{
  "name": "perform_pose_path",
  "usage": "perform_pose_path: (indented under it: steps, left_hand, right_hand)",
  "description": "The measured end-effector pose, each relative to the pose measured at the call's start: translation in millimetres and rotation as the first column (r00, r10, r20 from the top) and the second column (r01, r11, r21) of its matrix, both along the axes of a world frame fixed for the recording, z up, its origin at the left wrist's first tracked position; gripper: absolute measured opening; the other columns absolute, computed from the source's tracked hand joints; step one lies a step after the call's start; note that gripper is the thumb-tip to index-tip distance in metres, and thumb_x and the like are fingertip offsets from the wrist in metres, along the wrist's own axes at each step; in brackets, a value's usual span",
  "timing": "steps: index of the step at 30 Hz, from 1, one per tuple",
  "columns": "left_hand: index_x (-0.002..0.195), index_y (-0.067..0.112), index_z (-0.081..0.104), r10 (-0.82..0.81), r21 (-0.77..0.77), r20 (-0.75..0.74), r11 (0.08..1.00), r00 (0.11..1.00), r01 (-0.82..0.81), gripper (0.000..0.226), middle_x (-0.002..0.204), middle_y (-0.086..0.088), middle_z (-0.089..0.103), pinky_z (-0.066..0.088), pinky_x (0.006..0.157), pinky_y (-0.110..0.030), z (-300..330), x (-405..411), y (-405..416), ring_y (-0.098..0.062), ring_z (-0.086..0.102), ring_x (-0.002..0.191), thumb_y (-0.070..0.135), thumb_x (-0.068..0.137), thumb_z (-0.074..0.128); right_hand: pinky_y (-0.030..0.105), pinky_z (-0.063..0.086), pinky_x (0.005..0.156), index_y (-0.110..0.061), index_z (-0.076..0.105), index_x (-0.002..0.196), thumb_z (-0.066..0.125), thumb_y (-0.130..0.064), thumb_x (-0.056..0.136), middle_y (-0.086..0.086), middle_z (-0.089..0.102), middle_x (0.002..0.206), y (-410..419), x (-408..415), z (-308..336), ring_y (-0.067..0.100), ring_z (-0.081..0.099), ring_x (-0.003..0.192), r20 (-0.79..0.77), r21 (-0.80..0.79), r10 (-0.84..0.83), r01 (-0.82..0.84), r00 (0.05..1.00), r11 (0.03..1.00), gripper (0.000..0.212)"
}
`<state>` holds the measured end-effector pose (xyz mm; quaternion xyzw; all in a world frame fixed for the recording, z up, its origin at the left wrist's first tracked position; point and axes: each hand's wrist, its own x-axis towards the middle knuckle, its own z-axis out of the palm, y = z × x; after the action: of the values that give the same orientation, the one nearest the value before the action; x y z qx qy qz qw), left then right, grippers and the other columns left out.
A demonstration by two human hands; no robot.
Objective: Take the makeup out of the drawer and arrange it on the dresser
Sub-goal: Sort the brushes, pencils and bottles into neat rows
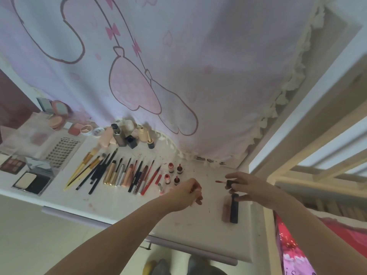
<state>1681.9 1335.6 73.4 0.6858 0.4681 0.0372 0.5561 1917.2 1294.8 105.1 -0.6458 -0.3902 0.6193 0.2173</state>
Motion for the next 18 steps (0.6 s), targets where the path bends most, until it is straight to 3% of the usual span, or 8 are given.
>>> perform_pose_path:
  steps: [2, 5, 7, 12, 18]
  left_hand:
    - [0.105, 0.019, 0.048, 0.075, 0.036, -0.044, 0.997, 0.996, -0.073, 0.01, 0.098, 0.003, 0.069, 0.051, 0.069, -0.024, -6.9, 13.8, 3.5, -0.012, 0.064, 0.08, 0.026, 0.098, 0.045]
    - [0.106, 0.024, 0.049, 0.213, 0.108, -0.082, 0.973, 0.974, -0.204, 0.017, 0.092, 0.004, 0.067, 0.047, 0.06, -0.02, -16.2, 28.3, 14.6, -0.009, 0.059, 0.071, 0.033, 0.093, 0.054]
    - [0.111, 0.022, 0.053, 0.246, 0.2, -0.132, 0.955, 0.96, -0.217, 0.026, 0.097, 0.004, 0.065, 0.048, 0.066, -0.022, -22.2, 33.2, 23.0, -0.012, 0.061, 0.08, 0.036, 0.09, 0.057]
    - [0.105, 0.018, 0.058, 0.288, 0.322, -0.094, 0.915, 0.953, -0.244, 0.023, 0.091, 0.006, 0.06, 0.048, 0.075, -0.027, -36.9, 37.7, 34.0, -0.015, 0.06, 0.082, 0.033, 0.088, 0.062]
    - [0.092, 0.013, 0.057, 0.289, 0.407, -0.054, 0.881, 0.956, -0.243, 0.01, 0.092, 0.004, 0.05, 0.032, 0.061, -0.015, -53.1, 42.6, 39.8, -0.012, 0.049, 0.075, 0.022, 0.089, 0.061]
  right_hand:
    - [0.029, 0.055, 0.08, -0.02, 0.056, 0.115, 0.049, -0.012, 0.097, 0.0, 0.066, 0.106, 2.2, -7.6, -15.5, 0.014, 0.062, 0.1, 0.039, 0.04, -0.013, 0.011, 0.999, 0.999, 0.022]
    - [0.024, 0.05, 0.076, -0.025, 0.053, 0.106, 0.045, -0.016, 0.099, -0.007, 0.068, 0.103, 3.8, -16.3, -39.0, 0.008, 0.063, 0.1, 0.089, 0.084, -0.059, 0.051, 0.994, 0.995, 0.014]
    - [0.023, 0.046, 0.08, -0.027, 0.048, 0.103, 0.044, -0.019, 0.099, -0.012, 0.067, 0.103, 3.8, -19.1, -52.8, 0.007, 0.063, 0.101, 0.145, 0.112, -0.026, 0.009, 0.989, 0.994, 0.009]
    - [0.016, 0.038, 0.084, -0.03, 0.05, 0.102, 0.053, -0.023, 0.093, -0.013, 0.055, 0.104, 6.7, -21.1, -74.6, 0.006, 0.053, 0.096, 0.483, 0.291, 0.049, -0.213, 0.874, 0.933, 0.012]
    - [0.009, 0.035, 0.09, -0.024, 0.055, 0.119, 0.049, -0.011, 0.094, -0.012, 0.047, 0.112, 15.3, -27.5, -92.4, 0.006, 0.051, 0.099, 0.498, 0.385, 0.004, -0.225, 0.867, 0.895, 0.029]
